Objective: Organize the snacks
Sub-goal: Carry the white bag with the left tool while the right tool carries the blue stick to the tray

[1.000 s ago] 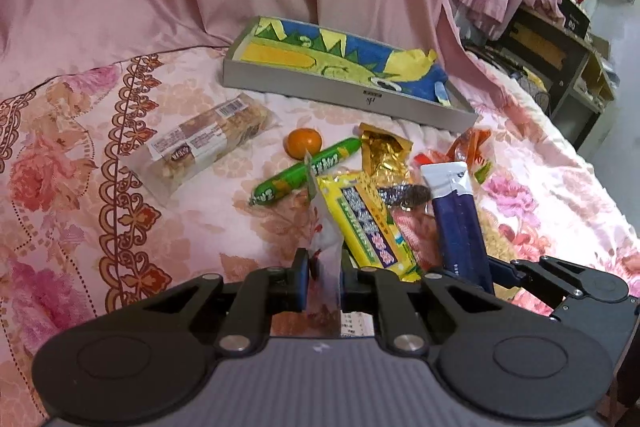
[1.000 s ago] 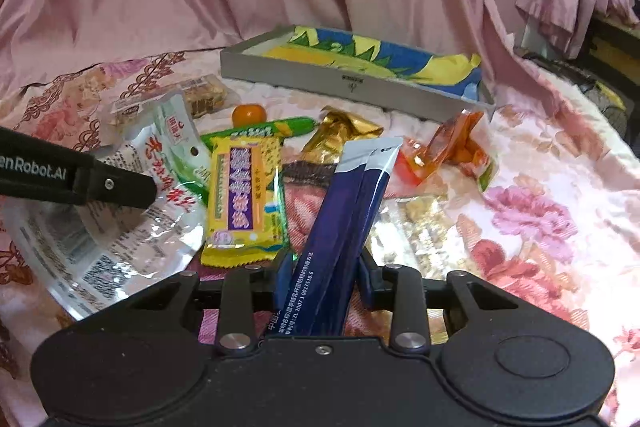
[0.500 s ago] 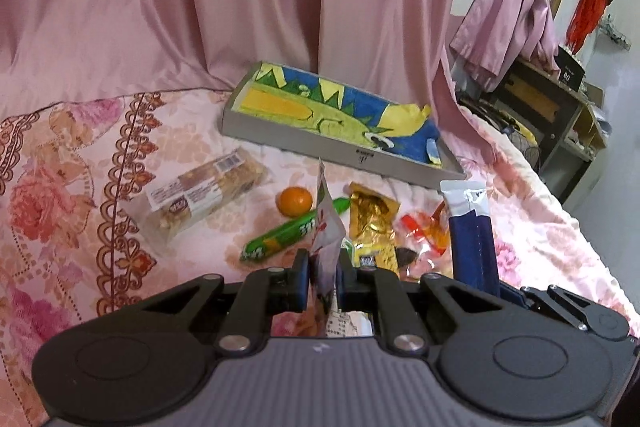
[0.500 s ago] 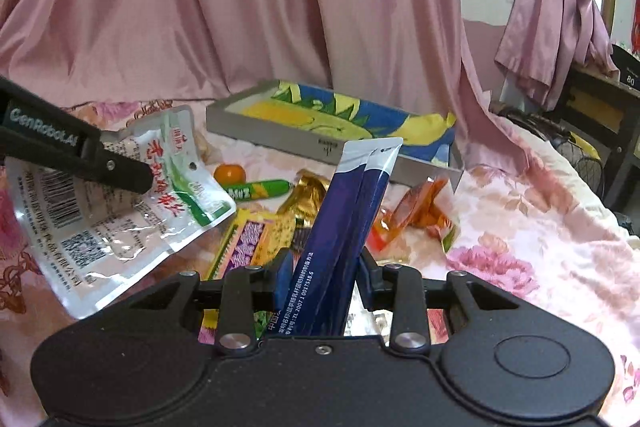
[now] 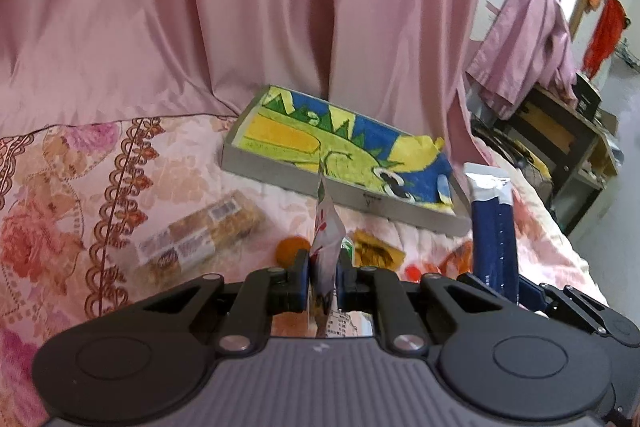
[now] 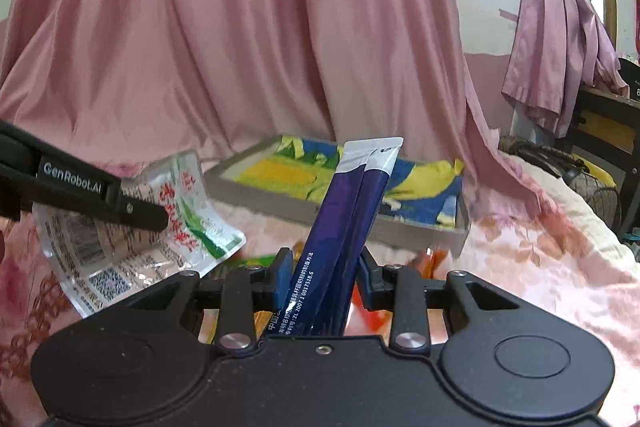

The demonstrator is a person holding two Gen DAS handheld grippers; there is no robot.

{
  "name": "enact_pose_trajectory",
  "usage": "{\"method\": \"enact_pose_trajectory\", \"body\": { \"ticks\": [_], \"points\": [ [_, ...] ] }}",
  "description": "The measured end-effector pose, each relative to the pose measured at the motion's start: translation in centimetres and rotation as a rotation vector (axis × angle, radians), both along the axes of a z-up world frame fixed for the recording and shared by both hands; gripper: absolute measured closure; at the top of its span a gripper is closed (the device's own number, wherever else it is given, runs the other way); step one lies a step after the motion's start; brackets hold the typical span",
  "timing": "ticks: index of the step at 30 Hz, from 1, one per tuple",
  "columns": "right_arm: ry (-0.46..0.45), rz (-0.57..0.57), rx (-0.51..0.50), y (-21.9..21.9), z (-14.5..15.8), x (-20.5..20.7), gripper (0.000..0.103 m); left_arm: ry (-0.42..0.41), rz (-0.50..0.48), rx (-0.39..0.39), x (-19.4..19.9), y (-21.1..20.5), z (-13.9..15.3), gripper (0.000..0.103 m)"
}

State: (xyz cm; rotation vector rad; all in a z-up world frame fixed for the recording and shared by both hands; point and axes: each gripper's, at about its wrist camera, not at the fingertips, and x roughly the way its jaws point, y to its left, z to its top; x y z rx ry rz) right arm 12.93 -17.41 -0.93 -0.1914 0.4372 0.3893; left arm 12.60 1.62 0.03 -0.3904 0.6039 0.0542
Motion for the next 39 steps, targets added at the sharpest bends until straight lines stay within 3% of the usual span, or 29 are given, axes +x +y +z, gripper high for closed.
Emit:
{"method": "enact_pose_trajectory", "body": {
  "ticks": [13, 24, 32, 39],
  "points": [
    [-0.048, -0.040, 0.135, -1.0, 0.1, 9.3, 0.068, -0.042, 0.051, 0.036, 6.5, 0.0, 1.3, 0.090],
    [-0.071, -0.064, 0.231, -2.5, -0.2, 16.8, 0.068, -0.075, 0.106, 0.020, 13.5, 0.6, 2.3, 0.090],
    [-0.036, -0.094, 0.289, -4.6, -0.9, 21.1, 0.067, -0.077, 0.115, -0.024, 19.9, 1.0, 2.1, 0.090],
    [0.031, -0.141, 0.341, -6.2, -2.2, 24.9, 0.067, -0.022, 0.069, -0.037, 24.4, -0.8, -0.3, 0.090]
  ]
}}
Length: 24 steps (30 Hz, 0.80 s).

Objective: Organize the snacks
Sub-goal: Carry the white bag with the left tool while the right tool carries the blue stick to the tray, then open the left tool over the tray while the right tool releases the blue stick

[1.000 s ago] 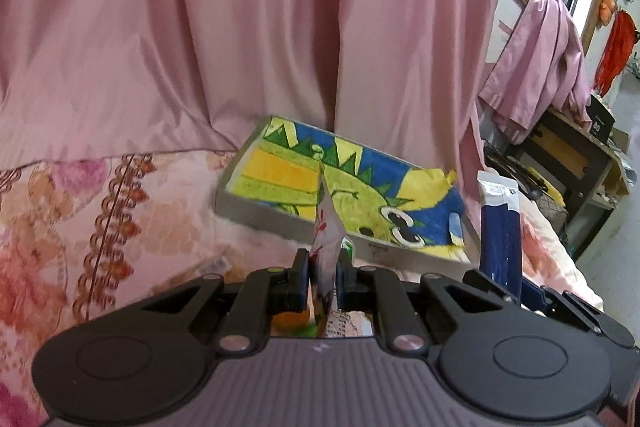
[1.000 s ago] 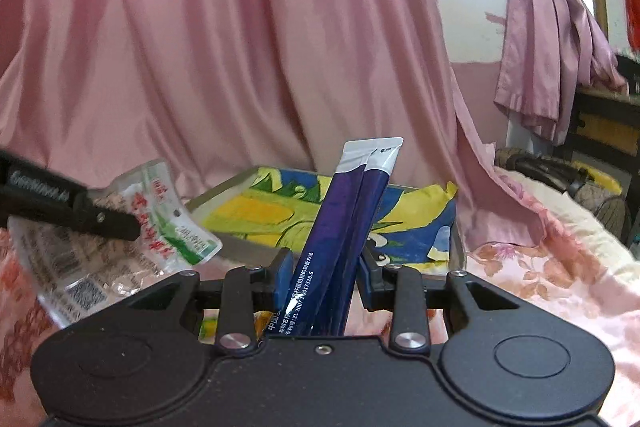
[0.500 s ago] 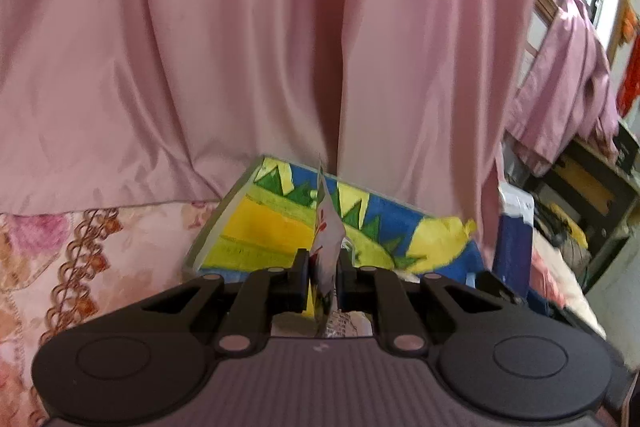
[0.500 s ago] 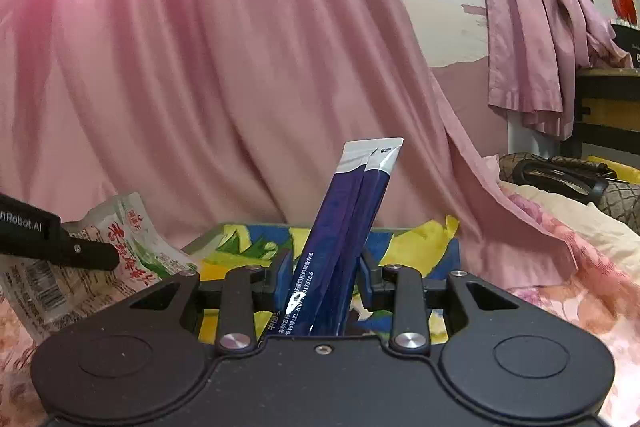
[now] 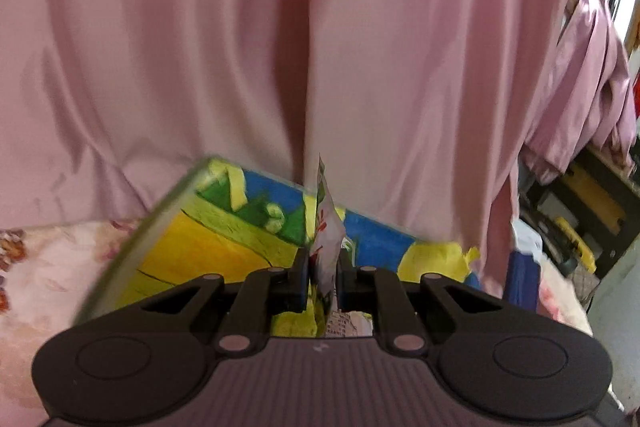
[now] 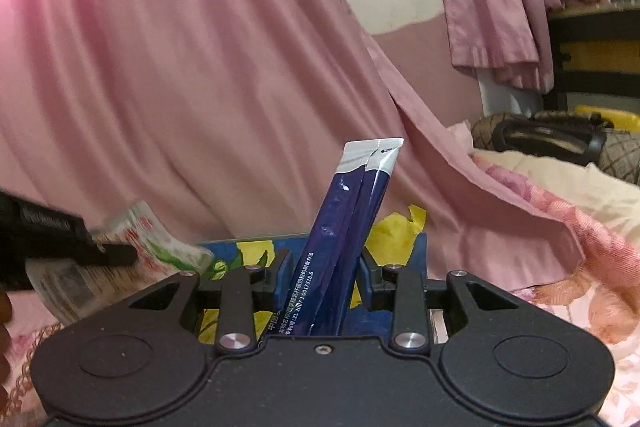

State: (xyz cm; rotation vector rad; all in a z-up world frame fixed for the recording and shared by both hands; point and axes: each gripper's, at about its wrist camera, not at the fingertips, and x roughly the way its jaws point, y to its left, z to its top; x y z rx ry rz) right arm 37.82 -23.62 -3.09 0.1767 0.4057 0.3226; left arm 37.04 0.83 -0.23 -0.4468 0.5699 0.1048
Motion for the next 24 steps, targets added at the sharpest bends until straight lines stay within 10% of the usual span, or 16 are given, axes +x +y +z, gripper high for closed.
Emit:
{"method": "enact_pose_trajectory", "body": {
  "ticks": [24],
  "points": [
    [0.251, 0.089, -0.143, 1.6, -2.2, 2.8, 0.054, 0.172, 0.000, -0.015, 1.4, -1.1, -5.1, 0.078]
  ]
}}
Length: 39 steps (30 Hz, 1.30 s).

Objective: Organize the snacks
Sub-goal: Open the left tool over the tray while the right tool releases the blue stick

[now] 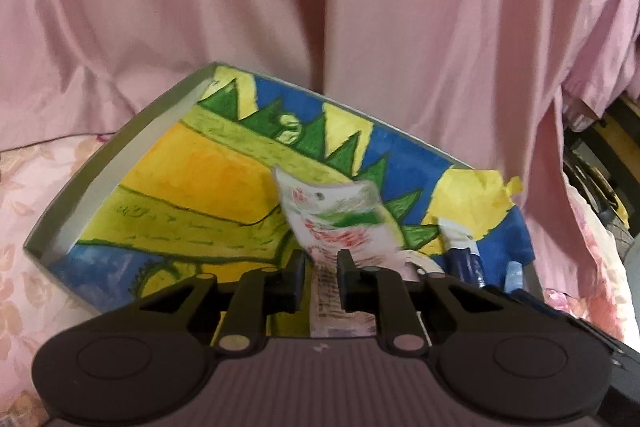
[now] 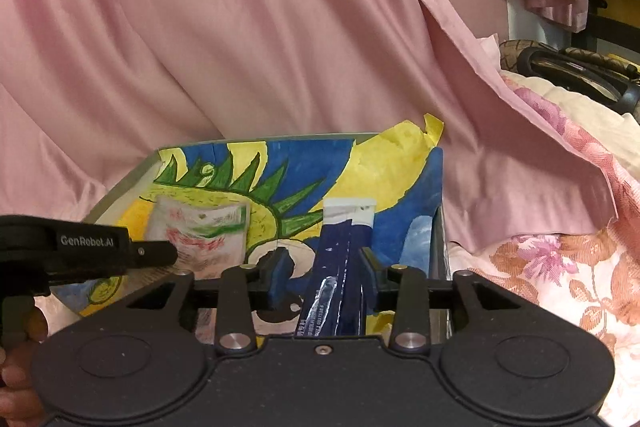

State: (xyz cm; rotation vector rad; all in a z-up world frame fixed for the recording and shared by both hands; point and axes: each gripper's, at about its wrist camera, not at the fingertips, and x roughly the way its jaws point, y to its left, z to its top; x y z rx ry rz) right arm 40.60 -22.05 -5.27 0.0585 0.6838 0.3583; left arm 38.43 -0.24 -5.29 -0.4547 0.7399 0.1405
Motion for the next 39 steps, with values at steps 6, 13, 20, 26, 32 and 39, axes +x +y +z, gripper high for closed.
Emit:
{"method": "enact_pose_trajectory", "body": {
  "ticks": [6, 13, 20, 26, 32, 39],
  "points": [
    [-0.048, 0.002, 0.002, -0.5, 1.4, -1.3, 0.029, -0.020, 0.017, 0.059, -1.8, -0.2, 1.8, 0.039],
    [-0.196, -0.031, 0.019, -1.3, 4.9, -5.7, 0.007, -0.148, 0.014, 0.161, -7.2, -0.7, 6.3, 0.012],
    [-0.337, -0.067, 0.059, -2.0, 8.7, -11.1, 0.001, -0.262, 0.055, 0.197, -14.3, -0.2, 9.6, 0.000],
    [-0.432, -0.112, 0.073, -3.8, 10.4, -16.8, 0.001, -0.292, 0.083, 0.221, -20.1, 0.3, 10.0, 0.000],
    [-0.470, -0.188, 0.046, -5.9, 10.6, -22.5, 0.001, -0.321, 0.070, 0.293, -24.7, -0.2, 9.7, 0.000],
    [-0.464, -0.252, 0.015, -6.9, 10.9, -27.7, 0.001, -0.314, 0.013, 0.303, -28.7, -0.8, 9.4, 0.000]
  ]
}}
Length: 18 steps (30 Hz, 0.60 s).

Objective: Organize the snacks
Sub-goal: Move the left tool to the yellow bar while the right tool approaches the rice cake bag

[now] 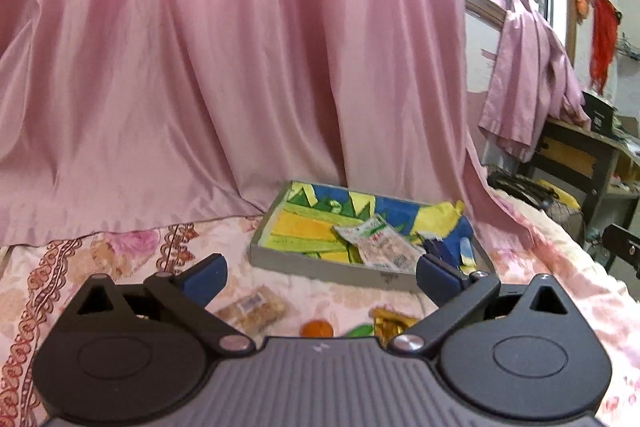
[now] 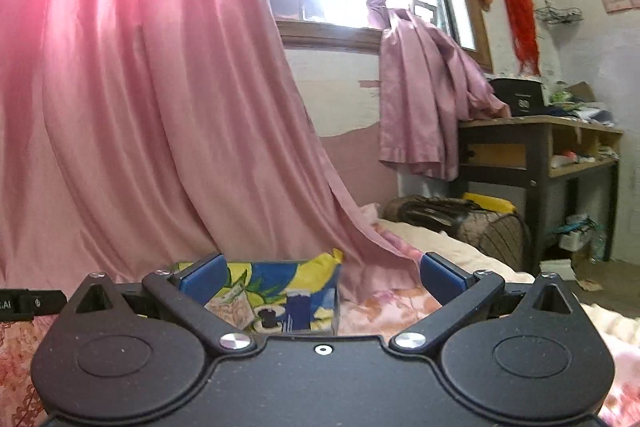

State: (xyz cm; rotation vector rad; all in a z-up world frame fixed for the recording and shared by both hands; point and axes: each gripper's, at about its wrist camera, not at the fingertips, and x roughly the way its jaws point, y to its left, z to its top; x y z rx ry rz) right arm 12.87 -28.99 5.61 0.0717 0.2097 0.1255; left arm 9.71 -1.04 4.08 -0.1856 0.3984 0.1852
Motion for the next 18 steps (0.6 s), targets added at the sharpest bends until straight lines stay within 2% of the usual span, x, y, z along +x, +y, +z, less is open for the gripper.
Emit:
{"method": "enact_pose_trajectory", "body": {
  "ticks": [5, 9, 18],
  "points": [
    [0.039, -0.004, -0.017, 0.4, -0.3, -3.2, 0.001, 0.038, -0.062, 0.060, -2.1, -0.7, -1.4, 0.000],
    [0.079, 0.002, -0.032, 1.0, -0.8, -4.9, 0.001, 0.061, -0.075, 0.036, -3.0, -0.4, -2.2, 0.000],
    [0.207, 0.054, -0.073, 2.4, -3.1, -6.2, 0.001, 0.136, -0.123, 0.051, -4.4, -0.4, -4.4, 0.000]
  ]
}}
